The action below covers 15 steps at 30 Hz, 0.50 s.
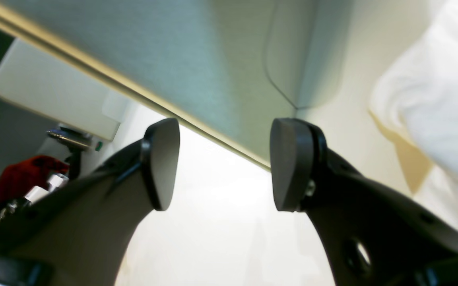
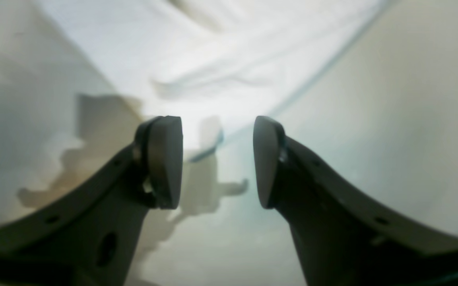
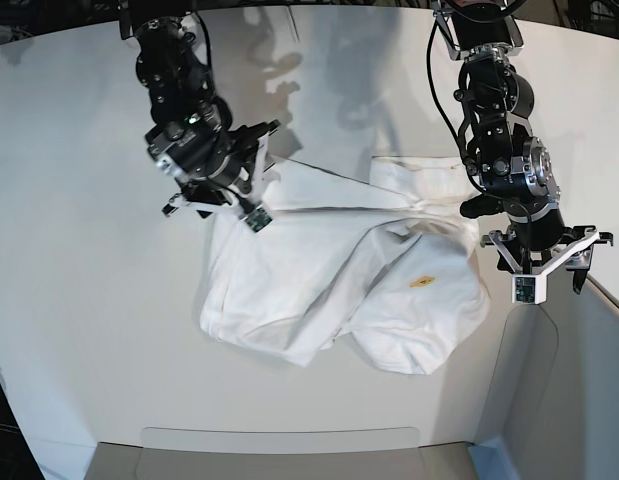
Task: Layout the t-shirt on the table in an organized manner, then fold the t-shirt properly
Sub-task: 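Release the fabric with the left gripper and lower the right gripper onto the shirt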
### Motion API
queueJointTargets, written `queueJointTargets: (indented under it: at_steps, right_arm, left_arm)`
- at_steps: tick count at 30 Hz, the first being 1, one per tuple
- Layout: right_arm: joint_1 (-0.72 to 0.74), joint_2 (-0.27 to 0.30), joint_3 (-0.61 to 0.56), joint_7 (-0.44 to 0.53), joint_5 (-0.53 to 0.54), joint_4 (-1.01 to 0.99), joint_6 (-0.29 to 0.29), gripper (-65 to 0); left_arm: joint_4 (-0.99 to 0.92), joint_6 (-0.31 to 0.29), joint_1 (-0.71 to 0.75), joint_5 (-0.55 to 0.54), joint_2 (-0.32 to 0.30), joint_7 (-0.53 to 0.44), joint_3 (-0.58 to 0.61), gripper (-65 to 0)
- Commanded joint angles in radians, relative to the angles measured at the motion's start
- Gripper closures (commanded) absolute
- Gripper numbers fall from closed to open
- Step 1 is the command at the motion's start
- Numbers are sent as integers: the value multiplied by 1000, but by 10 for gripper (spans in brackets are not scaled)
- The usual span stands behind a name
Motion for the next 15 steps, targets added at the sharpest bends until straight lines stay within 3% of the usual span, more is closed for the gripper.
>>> queueJointTargets:
  at_steps: [1, 6, 12, 15]
  right_arm:
    - [15, -6, -53, 11, -64, 23, -4, -288]
    - [-13, -66, -208, 11, -321, 18, -70, -288]
    - [-22, -84, -240, 11, -341, -35, -85, -288]
    - [-17, -95, -213, 11, -342, -94, -163, -288]
  left_arm:
    - [19, 9, -12, 10, -5, -24, 1, -348]
    - [17, 9, -16, 10, -2, -22, 3, -348]
    - [16, 9, -18, 10, 0, -22, 9, -348]
    - [16, 9, -18, 10, 0, -19, 9, -348]
